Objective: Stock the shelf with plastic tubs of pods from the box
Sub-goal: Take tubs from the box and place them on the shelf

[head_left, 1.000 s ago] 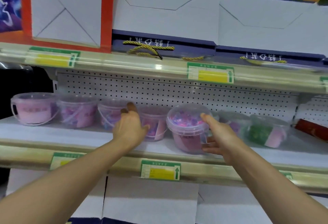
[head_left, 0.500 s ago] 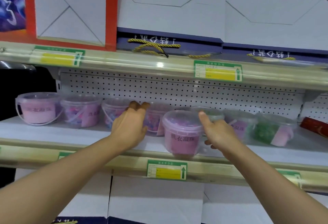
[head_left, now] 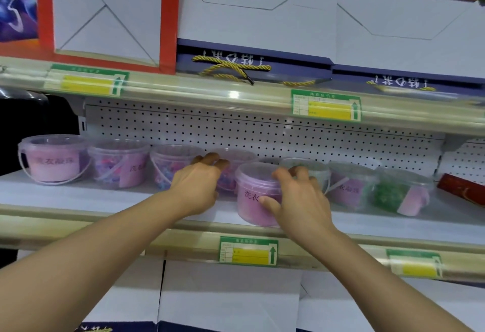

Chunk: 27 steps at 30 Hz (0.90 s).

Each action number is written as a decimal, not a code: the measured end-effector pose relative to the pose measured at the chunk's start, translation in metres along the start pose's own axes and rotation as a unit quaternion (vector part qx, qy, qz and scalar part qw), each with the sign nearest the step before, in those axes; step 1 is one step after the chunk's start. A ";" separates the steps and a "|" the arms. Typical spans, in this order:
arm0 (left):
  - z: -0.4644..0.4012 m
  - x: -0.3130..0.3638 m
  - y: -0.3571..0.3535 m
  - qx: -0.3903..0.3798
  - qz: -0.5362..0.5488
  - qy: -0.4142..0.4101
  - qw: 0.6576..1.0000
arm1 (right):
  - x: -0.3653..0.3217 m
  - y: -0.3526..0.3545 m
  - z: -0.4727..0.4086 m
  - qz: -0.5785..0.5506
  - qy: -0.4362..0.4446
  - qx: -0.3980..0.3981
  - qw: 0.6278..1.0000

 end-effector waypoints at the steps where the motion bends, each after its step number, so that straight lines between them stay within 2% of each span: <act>1: 0.000 -0.002 0.001 -0.003 0.005 0.008 1.000 | -0.005 -0.001 -0.002 0.014 0.004 0.007 1.000; 6: 0.013 -0.007 0.011 -0.005 0.013 0.028 1.000 | -0.019 -0.009 -0.009 0.033 0.015 0.014 0.999; 11: 0.030 0.002 0.024 0.023 0.021 0.027 0.999 | 0.001 -0.003 0.005 -0.093 0.017 -0.048 0.994; 16: 0.049 0.033 0.040 0.061 0.038 0.020 0.997 | 0.030 0.019 0.042 -0.046 0.105 -0.006 0.993; 21: 0.087 0.089 0.052 0.099 0.060 0.001 0.993 | 0.069 0.031 0.086 -0.025 0.158 0.005 0.987; 24: 0.118 0.136 0.039 0.071 0.089 0.010 0.993 | 0.103 0.029 0.118 -0.032 0.166 -0.010 0.986; 27: 0.152 0.186 0.009 0.008 0.121 0.020 0.992 | 0.143 0.018 0.154 -0.018 0.190 -0.047 0.981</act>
Point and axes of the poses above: each hand's wrist, its own z-axis away from the middle knuckle, its own y-axis out of the back of the hand, x = y × z, the point moved 1 cm from there along -z, towards the middle knuckle, and after that the axes turned 5 degrees about x, right-handed, at the moved point
